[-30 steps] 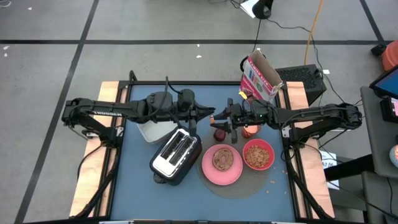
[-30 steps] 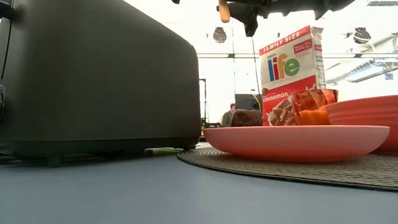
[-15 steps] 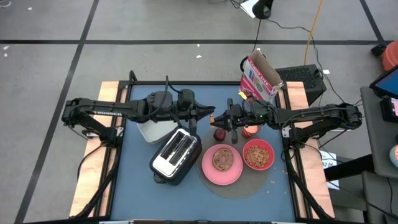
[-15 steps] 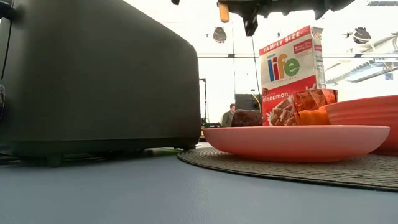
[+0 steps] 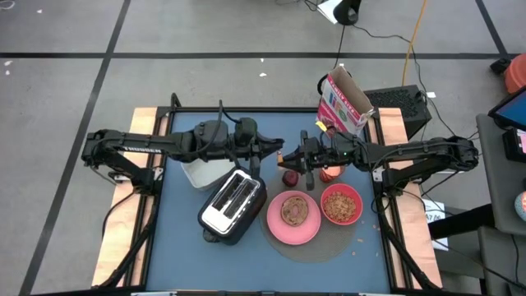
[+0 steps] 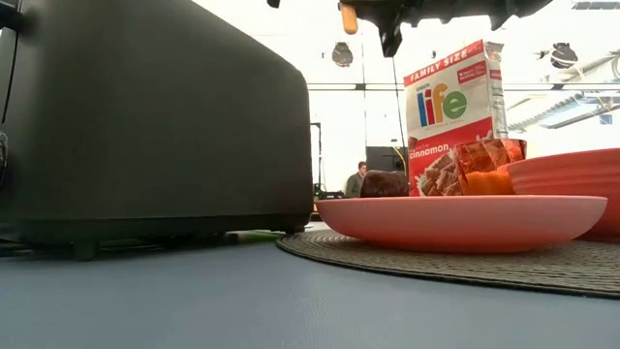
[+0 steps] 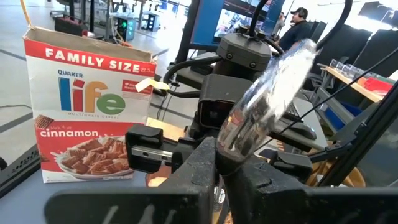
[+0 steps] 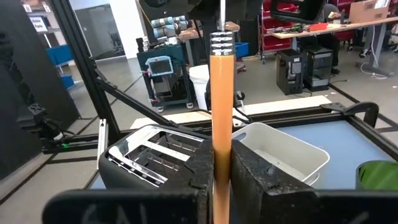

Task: Arrange a breakfast setting
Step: Put the yellow spoon to the right of the red bowl

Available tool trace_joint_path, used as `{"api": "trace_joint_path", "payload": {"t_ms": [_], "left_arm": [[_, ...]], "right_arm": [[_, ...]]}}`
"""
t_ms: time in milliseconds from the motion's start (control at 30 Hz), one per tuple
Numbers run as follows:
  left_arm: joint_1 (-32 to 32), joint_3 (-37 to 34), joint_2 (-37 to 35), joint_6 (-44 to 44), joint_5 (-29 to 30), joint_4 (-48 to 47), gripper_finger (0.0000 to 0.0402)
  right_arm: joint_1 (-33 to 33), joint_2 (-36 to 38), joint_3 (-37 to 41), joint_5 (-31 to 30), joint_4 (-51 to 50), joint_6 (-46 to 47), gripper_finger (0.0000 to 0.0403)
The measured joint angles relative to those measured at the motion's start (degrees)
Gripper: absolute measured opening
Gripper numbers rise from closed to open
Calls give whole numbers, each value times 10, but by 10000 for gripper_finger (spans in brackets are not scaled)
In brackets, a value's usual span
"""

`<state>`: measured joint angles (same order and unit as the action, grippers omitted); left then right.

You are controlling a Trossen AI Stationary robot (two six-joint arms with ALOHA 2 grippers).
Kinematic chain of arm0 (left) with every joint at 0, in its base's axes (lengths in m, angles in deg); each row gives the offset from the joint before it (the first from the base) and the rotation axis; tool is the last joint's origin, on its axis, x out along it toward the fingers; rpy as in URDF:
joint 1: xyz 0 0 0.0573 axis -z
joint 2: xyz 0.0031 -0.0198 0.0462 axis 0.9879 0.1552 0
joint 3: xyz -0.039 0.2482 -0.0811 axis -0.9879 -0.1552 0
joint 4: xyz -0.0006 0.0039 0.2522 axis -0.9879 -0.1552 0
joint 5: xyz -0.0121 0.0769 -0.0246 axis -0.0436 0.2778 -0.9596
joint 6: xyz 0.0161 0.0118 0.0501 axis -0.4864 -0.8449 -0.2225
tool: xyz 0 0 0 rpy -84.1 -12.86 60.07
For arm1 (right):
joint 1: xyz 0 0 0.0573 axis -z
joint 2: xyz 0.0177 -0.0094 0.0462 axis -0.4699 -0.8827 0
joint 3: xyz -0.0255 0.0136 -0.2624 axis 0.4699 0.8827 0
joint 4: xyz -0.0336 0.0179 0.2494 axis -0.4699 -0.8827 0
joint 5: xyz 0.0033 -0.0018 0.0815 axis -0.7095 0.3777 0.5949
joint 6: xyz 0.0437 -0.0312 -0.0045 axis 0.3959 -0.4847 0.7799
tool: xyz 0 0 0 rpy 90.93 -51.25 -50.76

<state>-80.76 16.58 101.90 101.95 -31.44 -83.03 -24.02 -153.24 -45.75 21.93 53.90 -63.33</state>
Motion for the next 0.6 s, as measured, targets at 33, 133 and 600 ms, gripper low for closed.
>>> {"api": "trace_joint_path", "payload": {"t_ms": [33, 133, 600], "left_arm": [[0, 0, 0, -1, 0, 0, 34], [0, 0, 0, -1, 0, 0, 68], [1, 0, 0, 0, -3, -47, 124]], "right_arm": [[0, 0, 0, 0, 0, 5, 27], [0, 0, 0, 0, -1, 13, 27], [0, 75, 0, -8, -133, 40, 27]]}}
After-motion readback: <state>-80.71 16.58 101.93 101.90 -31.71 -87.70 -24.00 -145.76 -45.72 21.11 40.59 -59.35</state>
